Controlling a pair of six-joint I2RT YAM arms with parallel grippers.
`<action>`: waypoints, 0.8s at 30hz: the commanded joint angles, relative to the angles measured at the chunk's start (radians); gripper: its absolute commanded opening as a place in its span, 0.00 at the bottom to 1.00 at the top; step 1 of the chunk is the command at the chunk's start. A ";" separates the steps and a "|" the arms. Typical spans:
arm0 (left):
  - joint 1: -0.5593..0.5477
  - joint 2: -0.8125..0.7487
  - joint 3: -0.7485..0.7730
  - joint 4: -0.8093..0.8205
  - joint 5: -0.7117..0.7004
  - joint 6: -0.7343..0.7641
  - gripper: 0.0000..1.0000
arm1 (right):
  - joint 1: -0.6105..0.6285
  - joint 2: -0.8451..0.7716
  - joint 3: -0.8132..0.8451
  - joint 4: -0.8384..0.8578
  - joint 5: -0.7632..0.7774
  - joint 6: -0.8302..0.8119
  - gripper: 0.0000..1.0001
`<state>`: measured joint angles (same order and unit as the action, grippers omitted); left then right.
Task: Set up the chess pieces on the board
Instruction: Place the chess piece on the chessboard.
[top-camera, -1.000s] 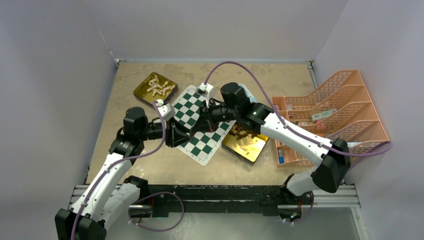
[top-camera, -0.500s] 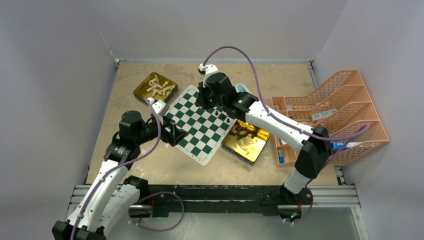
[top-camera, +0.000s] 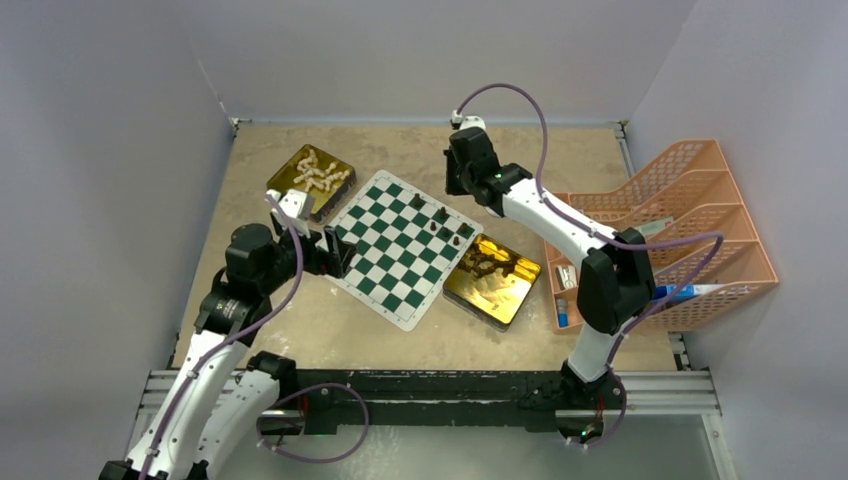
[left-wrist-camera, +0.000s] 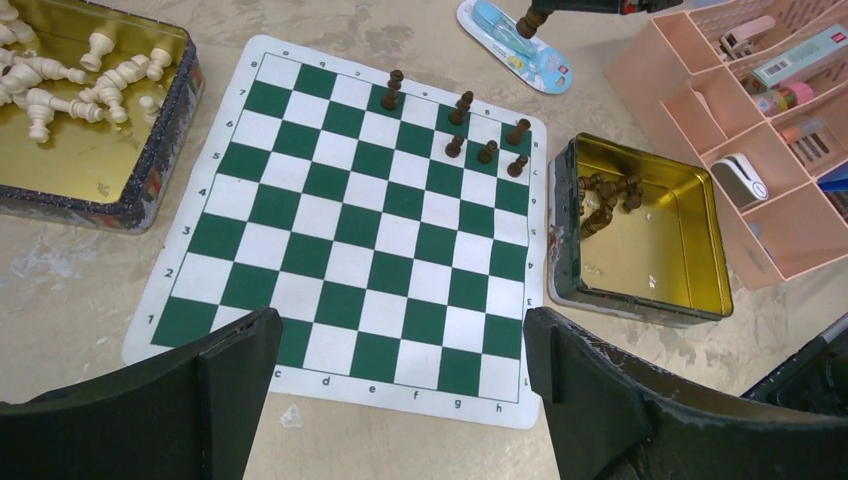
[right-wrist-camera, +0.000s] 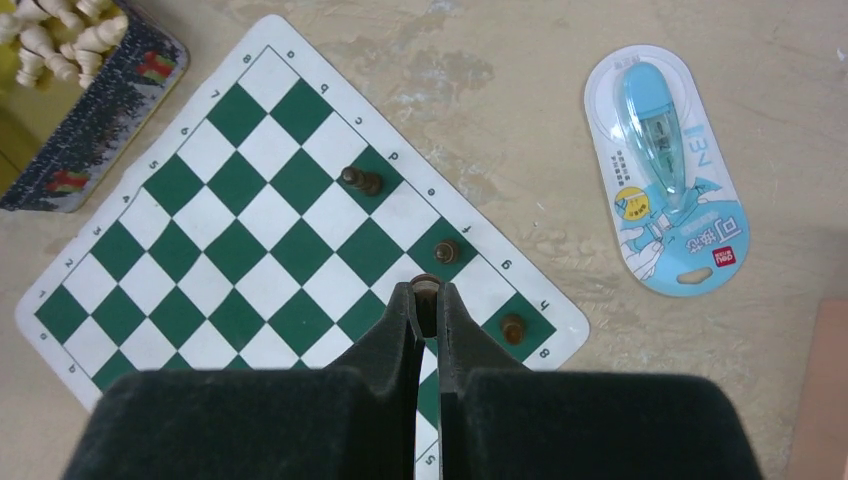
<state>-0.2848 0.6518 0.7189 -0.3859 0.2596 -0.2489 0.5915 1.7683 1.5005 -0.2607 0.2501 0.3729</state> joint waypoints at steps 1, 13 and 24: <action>-0.003 -0.025 0.060 -0.020 -0.024 0.010 0.91 | 0.015 0.032 -0.004 -0.004 0.055 -0.010 0.02; -0.004 -0.054 0.035 -0.008 0.010 0.046 0.91 | -0.016 0.109 -0.057 0.045 0.024 -0.022 0.02; -0.004 -0.038 0.034 -0.011 0.004 0.049 0.91 | -0.018 0.151 -0.081 0.082 0.026 -0.022 0.03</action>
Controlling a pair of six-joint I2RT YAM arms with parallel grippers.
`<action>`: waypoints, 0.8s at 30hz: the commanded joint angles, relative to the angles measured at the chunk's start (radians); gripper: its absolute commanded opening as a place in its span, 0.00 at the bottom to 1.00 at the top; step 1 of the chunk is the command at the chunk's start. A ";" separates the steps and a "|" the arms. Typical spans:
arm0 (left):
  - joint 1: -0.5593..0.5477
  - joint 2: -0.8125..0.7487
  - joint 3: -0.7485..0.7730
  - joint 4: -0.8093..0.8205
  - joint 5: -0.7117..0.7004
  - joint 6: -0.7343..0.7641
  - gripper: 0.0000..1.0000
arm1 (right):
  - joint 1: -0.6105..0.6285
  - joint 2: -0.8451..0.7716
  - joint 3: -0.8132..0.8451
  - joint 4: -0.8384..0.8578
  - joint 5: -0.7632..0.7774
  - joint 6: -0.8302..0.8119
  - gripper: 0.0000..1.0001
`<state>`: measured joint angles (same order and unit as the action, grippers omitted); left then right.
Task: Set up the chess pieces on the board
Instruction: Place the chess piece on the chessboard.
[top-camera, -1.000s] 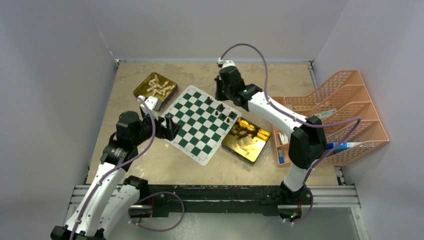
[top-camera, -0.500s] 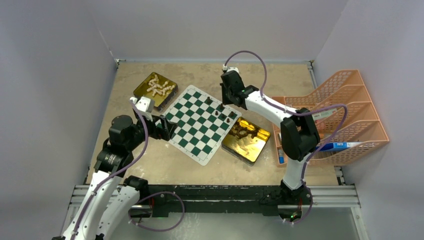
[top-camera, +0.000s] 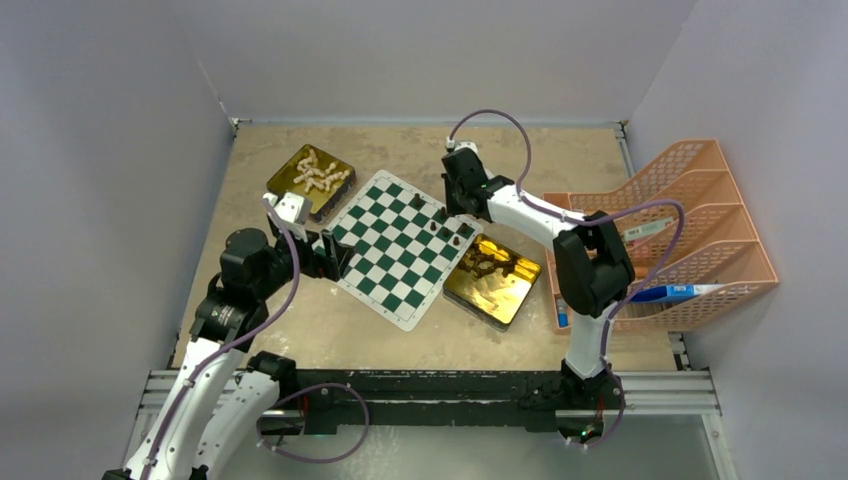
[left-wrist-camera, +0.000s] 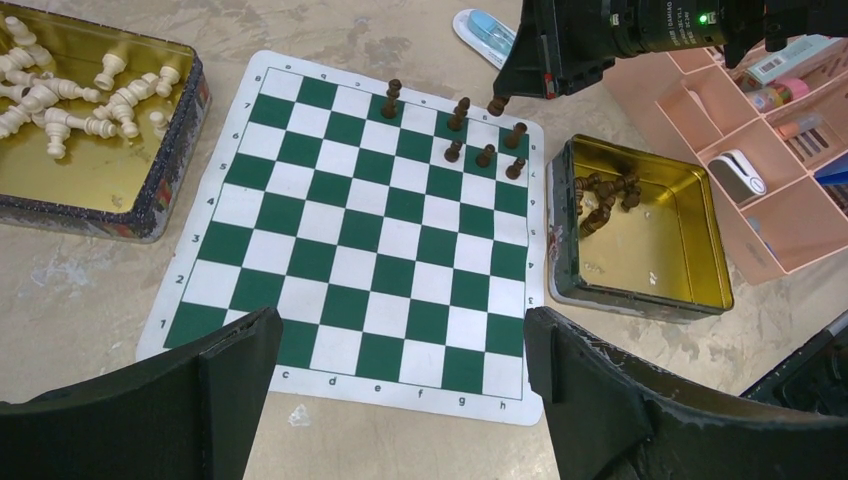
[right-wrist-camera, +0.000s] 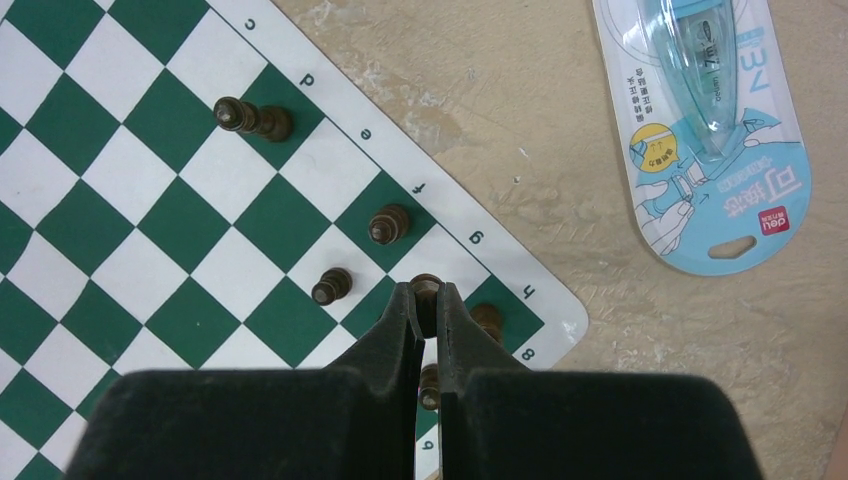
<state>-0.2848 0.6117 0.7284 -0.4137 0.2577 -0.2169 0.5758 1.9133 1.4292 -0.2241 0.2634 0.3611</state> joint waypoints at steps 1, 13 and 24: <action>-0.003 0.002 0.026 0.016 0.006 0.017 0.90 | -0.002 0.009 -0.012 0.049 0.013 -0.010 0.03; -0.003 0.008 0.026 0.013 0.003 0.021 0.90 | -0.002 0.042 -0.052 0.097 0.026 -0.017 0.05; -0.004 0.009 0.025 0.016 0.014 0.022 0.90 | -0.003 0.044 -0.067 0.124 0.027 -0.024 0.06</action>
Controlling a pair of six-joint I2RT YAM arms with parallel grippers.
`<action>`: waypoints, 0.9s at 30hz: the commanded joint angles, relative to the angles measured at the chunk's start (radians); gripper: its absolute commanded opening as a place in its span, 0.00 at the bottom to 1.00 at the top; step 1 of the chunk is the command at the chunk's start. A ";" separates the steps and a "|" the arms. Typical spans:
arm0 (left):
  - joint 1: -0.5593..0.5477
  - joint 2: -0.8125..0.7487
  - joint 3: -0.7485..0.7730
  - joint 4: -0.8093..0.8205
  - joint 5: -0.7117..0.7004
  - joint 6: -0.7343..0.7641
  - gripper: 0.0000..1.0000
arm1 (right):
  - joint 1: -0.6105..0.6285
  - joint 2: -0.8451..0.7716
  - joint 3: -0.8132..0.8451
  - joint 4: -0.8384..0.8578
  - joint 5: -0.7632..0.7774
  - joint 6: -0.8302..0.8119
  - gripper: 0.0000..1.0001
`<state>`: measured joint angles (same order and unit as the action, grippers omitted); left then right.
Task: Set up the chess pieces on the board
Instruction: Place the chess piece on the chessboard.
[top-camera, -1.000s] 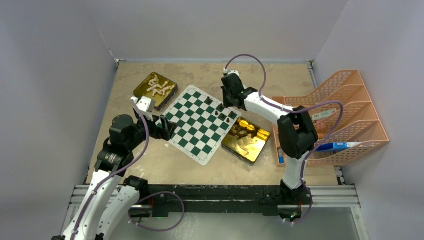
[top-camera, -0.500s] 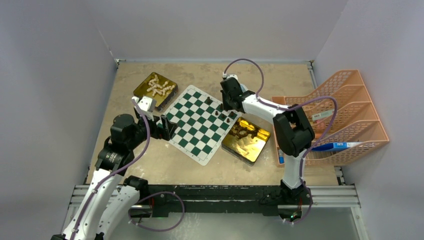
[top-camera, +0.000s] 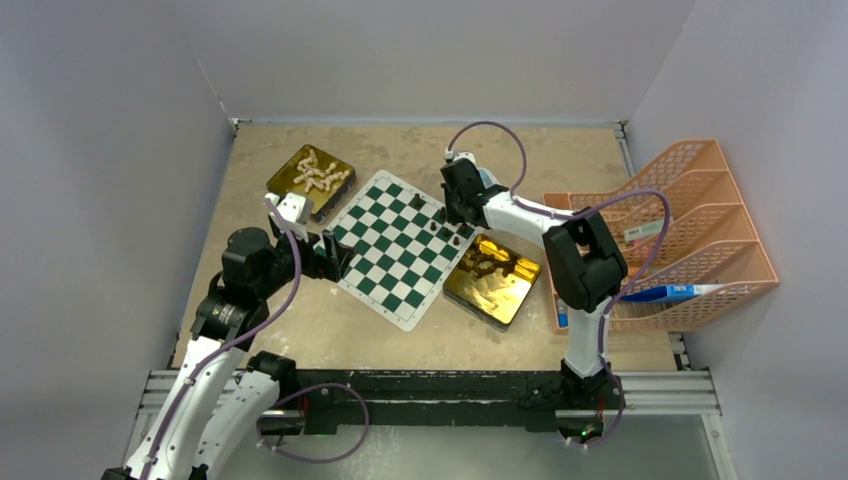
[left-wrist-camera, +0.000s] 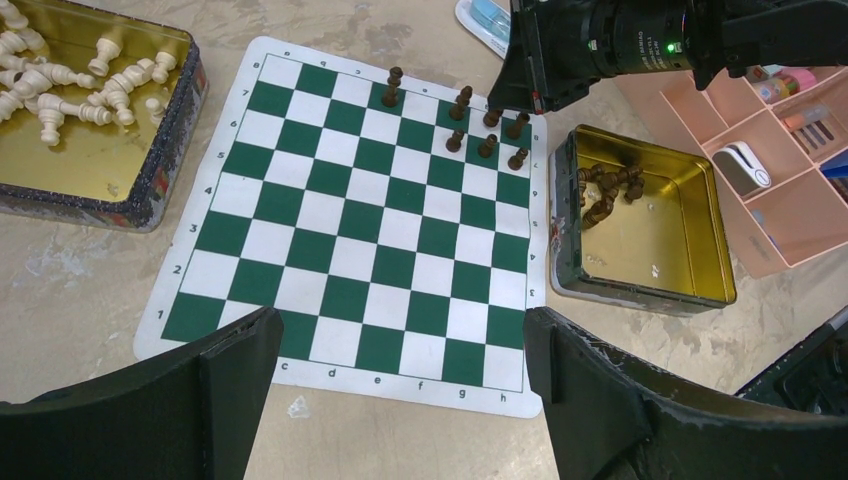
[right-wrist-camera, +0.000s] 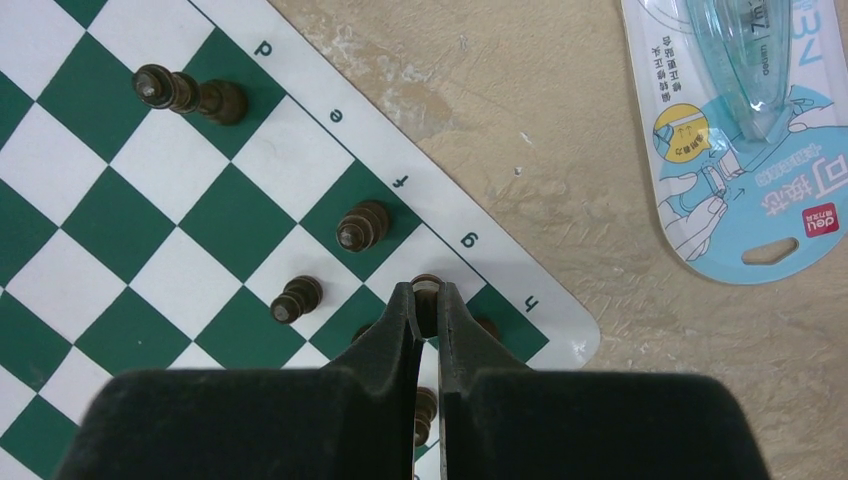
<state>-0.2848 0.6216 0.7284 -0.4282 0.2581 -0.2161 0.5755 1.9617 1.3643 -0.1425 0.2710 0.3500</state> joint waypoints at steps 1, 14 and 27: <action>-0.003 0.000 0.025 0.032 0.014 0.021 0.90 | -0.002 -0.002 -0.001 0.042 0.020 -0.015 0.06; -0.004 0.005 0.025 0.029 0.019 0.021 0.90 | -0.003 0.007 -0.018 0.044 0.014 -0.012 0.11; -0.004 -0.014 0.022 0.019 -0.007 0.021 0.90 | -0.003 0.003 -0.049 0.083 -0.011 -0.014 0.15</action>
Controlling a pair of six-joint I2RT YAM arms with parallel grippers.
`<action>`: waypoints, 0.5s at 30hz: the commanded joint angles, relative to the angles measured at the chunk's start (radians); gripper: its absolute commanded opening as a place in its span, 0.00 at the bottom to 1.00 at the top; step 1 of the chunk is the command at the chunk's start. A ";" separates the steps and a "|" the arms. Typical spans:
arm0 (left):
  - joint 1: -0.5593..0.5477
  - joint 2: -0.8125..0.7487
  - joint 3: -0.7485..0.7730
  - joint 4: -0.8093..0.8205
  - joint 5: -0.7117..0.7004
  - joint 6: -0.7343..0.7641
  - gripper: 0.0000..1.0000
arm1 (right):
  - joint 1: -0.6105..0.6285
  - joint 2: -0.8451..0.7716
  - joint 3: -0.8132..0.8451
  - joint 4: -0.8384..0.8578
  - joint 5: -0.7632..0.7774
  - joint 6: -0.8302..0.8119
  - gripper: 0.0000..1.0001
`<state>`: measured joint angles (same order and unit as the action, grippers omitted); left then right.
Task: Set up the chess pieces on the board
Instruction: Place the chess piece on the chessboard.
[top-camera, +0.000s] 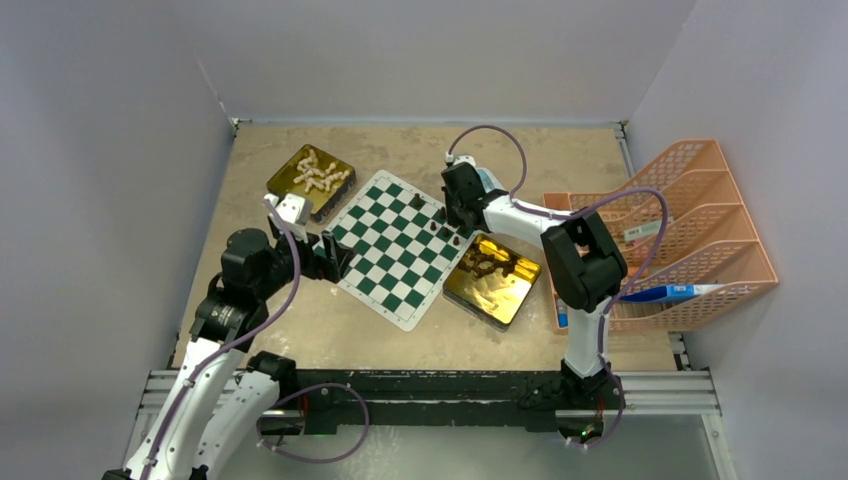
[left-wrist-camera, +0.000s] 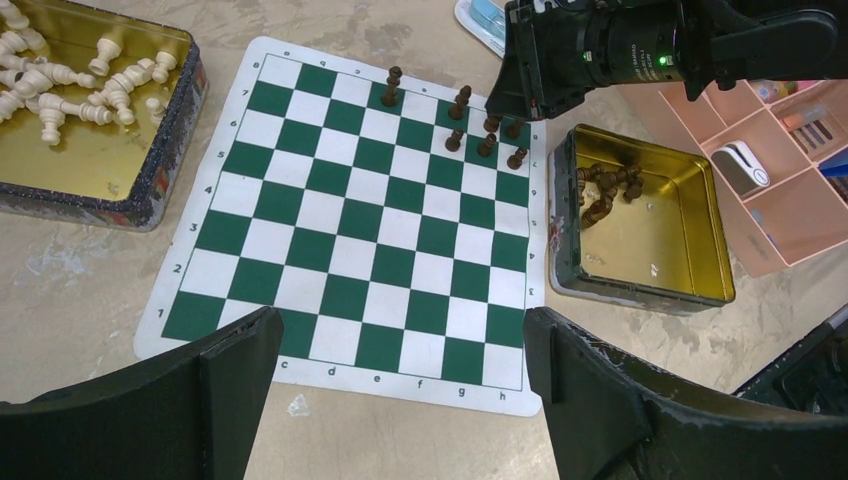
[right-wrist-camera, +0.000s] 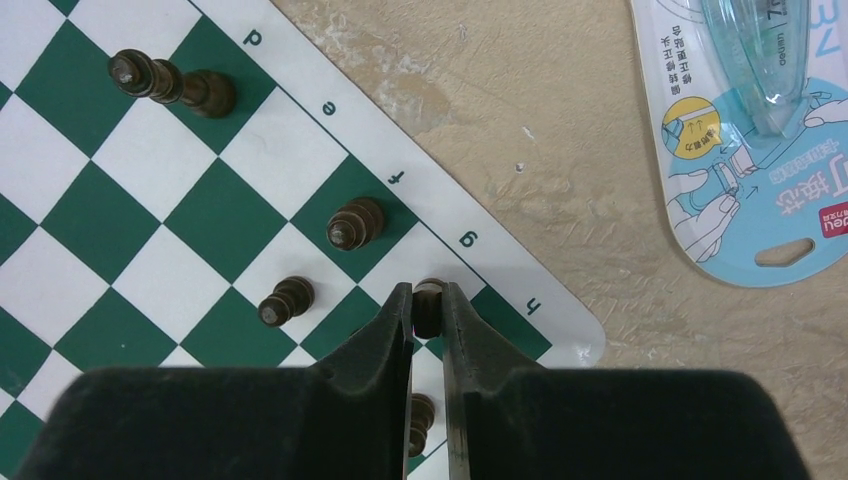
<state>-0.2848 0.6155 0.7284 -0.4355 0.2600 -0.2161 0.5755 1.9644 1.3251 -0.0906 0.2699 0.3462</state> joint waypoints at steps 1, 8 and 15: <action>-0.004 -0.009 0.022 0.028 -0.009 0.021 0.90 | -0.003 0.001 -0.007 0.032 -0.011 -0.010 0.14; -0.003 -0.005 0.022 0.032 0.001 0.021 0.90 | -0.003 -0.007 0.003 0.031 -0.017 -0.008 0.14; -0.004 0.000 0.022 0.032 0.010 0.020 0.90 | -0.003 0.002 -0.002 0.031 -0.038 -0.003 0.14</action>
<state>-0.2848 0.6159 0.7284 -0.4351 0.2577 -0.2161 0.5747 1.9644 1.3235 -0.0826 0.2588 0.3458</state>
